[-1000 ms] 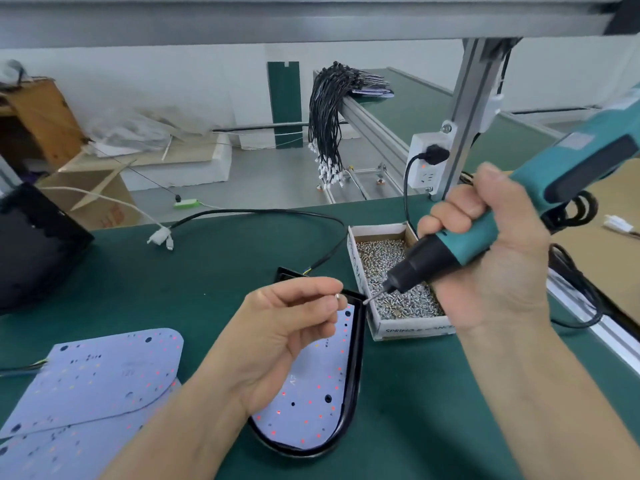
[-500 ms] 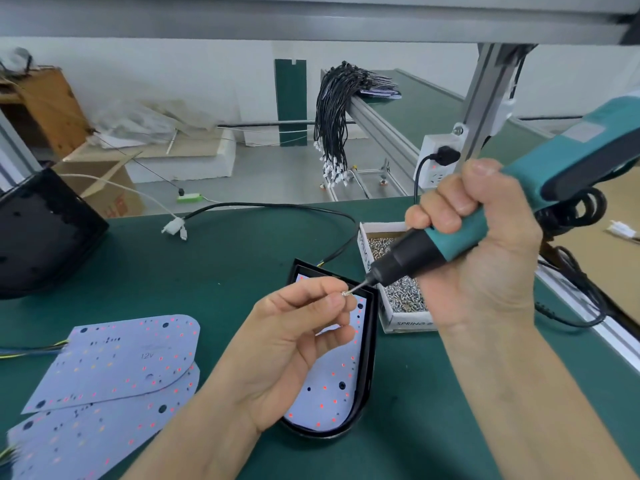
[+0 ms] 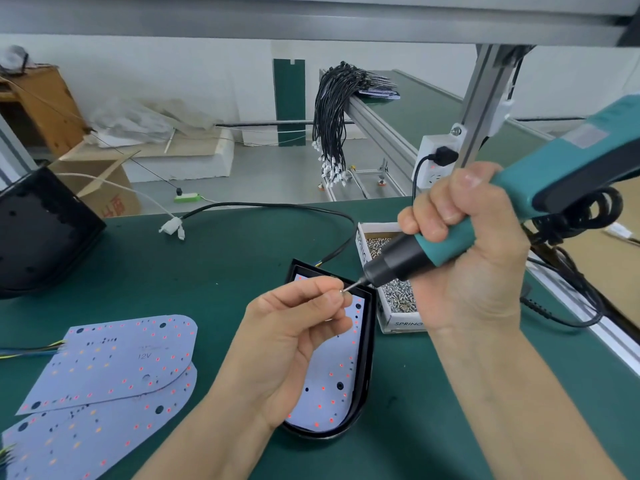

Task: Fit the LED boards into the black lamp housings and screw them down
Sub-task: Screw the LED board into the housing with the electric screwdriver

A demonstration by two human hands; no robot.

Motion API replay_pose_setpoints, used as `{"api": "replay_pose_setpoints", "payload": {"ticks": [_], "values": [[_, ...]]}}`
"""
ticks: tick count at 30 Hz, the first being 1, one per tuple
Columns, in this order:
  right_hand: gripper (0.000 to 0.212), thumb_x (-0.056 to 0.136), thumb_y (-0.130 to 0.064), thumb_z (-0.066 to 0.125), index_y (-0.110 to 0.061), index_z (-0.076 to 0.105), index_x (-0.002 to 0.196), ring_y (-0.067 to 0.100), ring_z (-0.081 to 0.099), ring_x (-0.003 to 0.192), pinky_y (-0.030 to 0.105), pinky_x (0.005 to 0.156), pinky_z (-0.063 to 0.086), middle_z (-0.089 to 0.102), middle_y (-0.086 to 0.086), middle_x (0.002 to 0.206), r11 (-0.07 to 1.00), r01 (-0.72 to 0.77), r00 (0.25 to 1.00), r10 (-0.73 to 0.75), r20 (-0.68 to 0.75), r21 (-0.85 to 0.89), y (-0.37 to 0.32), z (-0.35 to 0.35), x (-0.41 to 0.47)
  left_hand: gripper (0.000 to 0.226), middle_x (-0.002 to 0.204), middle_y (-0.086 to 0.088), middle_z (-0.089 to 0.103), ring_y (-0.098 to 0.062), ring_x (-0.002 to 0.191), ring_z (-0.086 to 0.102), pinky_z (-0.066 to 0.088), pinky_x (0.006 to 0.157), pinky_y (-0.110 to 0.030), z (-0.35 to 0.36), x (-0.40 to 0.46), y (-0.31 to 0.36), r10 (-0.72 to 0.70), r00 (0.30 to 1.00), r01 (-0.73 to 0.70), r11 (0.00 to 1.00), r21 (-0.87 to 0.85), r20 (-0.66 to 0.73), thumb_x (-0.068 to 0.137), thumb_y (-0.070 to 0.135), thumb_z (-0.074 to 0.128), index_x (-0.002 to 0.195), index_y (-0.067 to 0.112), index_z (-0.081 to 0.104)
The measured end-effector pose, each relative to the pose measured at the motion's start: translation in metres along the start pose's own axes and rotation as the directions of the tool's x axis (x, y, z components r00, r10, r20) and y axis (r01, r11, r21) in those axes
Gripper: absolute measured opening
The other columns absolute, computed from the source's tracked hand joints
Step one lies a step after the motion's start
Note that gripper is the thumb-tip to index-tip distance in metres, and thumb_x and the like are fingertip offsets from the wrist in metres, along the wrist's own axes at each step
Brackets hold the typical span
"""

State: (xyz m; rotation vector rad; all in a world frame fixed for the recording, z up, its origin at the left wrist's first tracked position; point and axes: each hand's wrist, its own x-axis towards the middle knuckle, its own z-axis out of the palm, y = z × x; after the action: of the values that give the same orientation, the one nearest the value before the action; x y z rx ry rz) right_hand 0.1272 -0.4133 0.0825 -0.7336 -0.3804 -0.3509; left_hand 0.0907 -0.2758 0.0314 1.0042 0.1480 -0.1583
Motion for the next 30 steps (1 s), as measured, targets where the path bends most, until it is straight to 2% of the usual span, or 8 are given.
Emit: {"api": "replay_pose_setpoints", "payload": {"ticks": [5,13,17,22,25,27,28,30], "values": [[0.028,0.081,-0.002,0.048,-0.020,0.043,0.061,0.009,0.037,0.044,0.025,0.054,0.041,0.039,-0.007,0.053,0.998,0.055,0.996,-0.056,-0.062,-0.013,0.008,0.000,-0.002,0.014,0.066,-0.010,0.069,-0.016,0.057,0.064,0.055,0.057,-0.022,0.001,0.003,-0.003,0.094,0.994,-0.092,0.995,0.025,-0.061,0.053,0.008,0.071,0.066,0.006,0.076],[0.025,0.082,-0.007,0.050,-0.020,0.041,0.063,0.008,0.039,0.046,0.023,0.057,0.043,0.039,-0.008,0.055,0.999,0.018,0.991,-0.014,-0.131,0.034,0.015,-0.007,-0.003,0.011,0.067,-0.007,0.070,-0.013,0.059,0.066,0.056,0.059,-0.022,0.001,0.008,-0.002,0.136,0.987,-0.130,0.989,0.071,-0.088,0.056,0.008,0.071,0.065,0.010,0.077],[0.025,0.083,-0.007,0.051,-0.021,0.042,0.064,0.008,0.041,0.047,0.022,0.056,0.043,0.041,-0.008,0.056,0.995,0.012,0.988,0.004,-0.155,0.102,0.014,-0.010,0.000,0.014,0.073,-0.005,0.072,-0.013,0.068,0.068,0.058,0.066,-0.024,0.001,0.010,-0.001,0.173,0.983,-0.165,0.978,0.126,-0.055,0.060,0.009,0.073,0.072,0.011,0.078],[0.024,0.082,-0.007,0.051,-0.020,0.041,0.064,0.008,0.041,0.046,0.022,0.056,0.042,0.041,-0.008,0.055,0.995,0.014,0.986,0.002,-0.165,0.097,0.015,-0.011,0.000,0.033,0.080,-0.008,0.074,-0.013,0.074,0.069,0.057,0.066,-0.022,0.001,0.010,-0.002,0.151,0.988,-0.140,0.964,0.227,-0.032,0.074,-0.015,0.067,0.095,0.010,0.072],[0.023,0.082,-0.007,0.051,-0.020,0.040,0.066,0.008,0.041,0.046,0.023,0.056,0.043,0.041,-0.008,0.054,0.995,0.026,0.985,-0.009,-0.174,0.096,0.011,-0.015,0.003,0.046,0.095,-0.001,0.075,-0.010,0.067,0.063,0.055,0.063,-0.020,-0.004,0.007,0.001,0.159,0.987,-0.153,0.940,0.305,0.003,0.066,-0.006,0.078,0.104,0.019,0.070],[0.022,0.080,-0.008,0.052,-0.019,0.038,0.068,0.008,0.040,0.046,0.023,0.056,0.043,0.041,-0.008,0.054,0.997,0.027,0.984,-0.014,-0.176,0.072,0.008,-0.020,0.005,0.050,0.102,0.010,0.071,-0.004,0.069,0.058,0.051,0.061,-0.016,-0.015,0.013,0.006,0.279,0.957,-0.213,0.857,0.470,-0.074,0.058,0.016,0.080,0.106,0.028,0.069],[0.022,0.080,-0.009,0.052,-0.019,0.036,0.068,0.008,0.040,0.046,0.023,0.056,0.042,0.040,-0.008,0.054,0.998,0.023,0.983,-0.013,-0.181,0.052,0.007,-0.023,0.006,0.054,0.106,0.014,0.066,-0.002,0.075,0.056,0.049,0.064,-0.015,-0.021,0.020,0.010,0.342,0.932,-0.200,0.767,0.609,-0.124,0.058,0.026,0.080,0.110,0.031,0.065],[0.024,0.080,-0.009,0.053,-0.019,0.035,0.068,0.008,0.039,0.047,0.023,0.056,0.042,0.039,-0.008,0.055,1.000,0.009,0.981,-0.006,-0.192,0.019,0.009,-0.030,0.005,0.067,0.116,0.013,0.056,-0.003,0.093,0.052,0.041,0.072,-0.020,-0.032,0.034,0.014,0.343,0.922,-0.046,0.562,0.826,-0.182,0.067,0.037,0.082,0.127,0.032,0.052]]}}
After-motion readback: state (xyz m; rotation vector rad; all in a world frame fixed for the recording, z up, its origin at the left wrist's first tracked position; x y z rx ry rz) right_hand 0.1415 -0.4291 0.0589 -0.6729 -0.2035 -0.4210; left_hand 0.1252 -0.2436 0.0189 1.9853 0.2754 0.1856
